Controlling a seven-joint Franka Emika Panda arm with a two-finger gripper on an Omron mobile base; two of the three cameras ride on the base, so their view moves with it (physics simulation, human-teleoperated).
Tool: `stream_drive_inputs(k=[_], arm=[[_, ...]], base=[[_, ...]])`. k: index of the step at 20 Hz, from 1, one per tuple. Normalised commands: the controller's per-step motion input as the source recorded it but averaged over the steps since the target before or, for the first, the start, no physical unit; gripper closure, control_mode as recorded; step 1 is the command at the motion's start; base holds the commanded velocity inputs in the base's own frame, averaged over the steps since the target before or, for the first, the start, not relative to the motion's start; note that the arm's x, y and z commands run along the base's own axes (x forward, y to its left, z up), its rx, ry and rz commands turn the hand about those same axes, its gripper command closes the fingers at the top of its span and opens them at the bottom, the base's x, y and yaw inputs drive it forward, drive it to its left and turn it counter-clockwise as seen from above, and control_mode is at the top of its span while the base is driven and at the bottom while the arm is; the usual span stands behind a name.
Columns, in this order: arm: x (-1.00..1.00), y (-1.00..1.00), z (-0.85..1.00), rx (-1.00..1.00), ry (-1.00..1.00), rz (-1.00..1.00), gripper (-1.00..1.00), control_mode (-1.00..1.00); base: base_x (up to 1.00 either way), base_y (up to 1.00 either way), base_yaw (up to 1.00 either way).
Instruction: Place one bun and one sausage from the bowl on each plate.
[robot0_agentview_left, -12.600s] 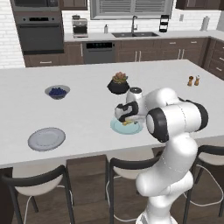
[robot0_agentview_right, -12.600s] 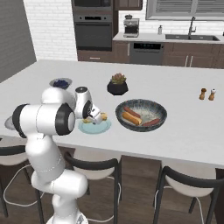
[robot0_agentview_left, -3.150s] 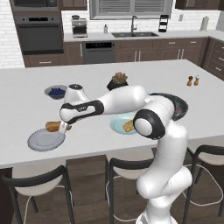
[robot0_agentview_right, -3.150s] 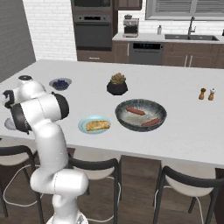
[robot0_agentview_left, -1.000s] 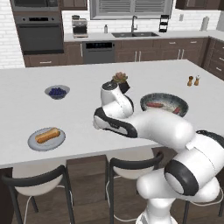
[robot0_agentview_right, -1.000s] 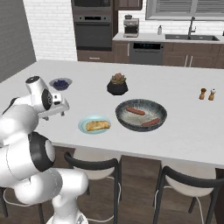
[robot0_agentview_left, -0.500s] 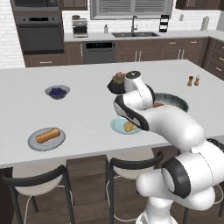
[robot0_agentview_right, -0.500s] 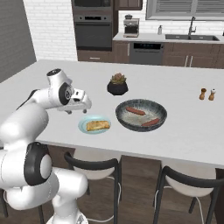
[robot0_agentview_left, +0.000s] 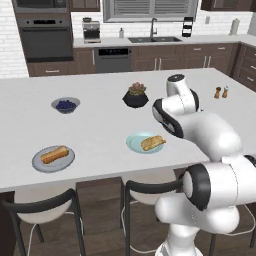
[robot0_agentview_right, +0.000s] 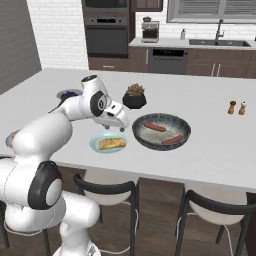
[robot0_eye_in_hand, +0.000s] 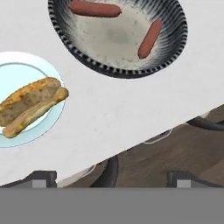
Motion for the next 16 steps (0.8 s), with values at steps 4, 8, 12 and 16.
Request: stream_drive_inputs(k=[4, 8, 12, 16], arm=[[0.00, -1.00, -0.05, 0.04, 0.00, -0.41, -1.00, -1.00], [0.12, -1.00, -0.21, 0.07, 0.00, -0.37, -1.00, -1.00], [0.69, -1.00, -0.54, 0.20, -0.01, -0.21, -1.00, -1.00], [1.00, -0.84, -0.03, 0.07, 0.02, -0.11, -1.00, -1.00]], base=[[0.00, 0.00, 0.00], [0.00, 0.00, 0.00], [0.00, 0.00, 0.00], [0.00, 0.00, 0.00]])
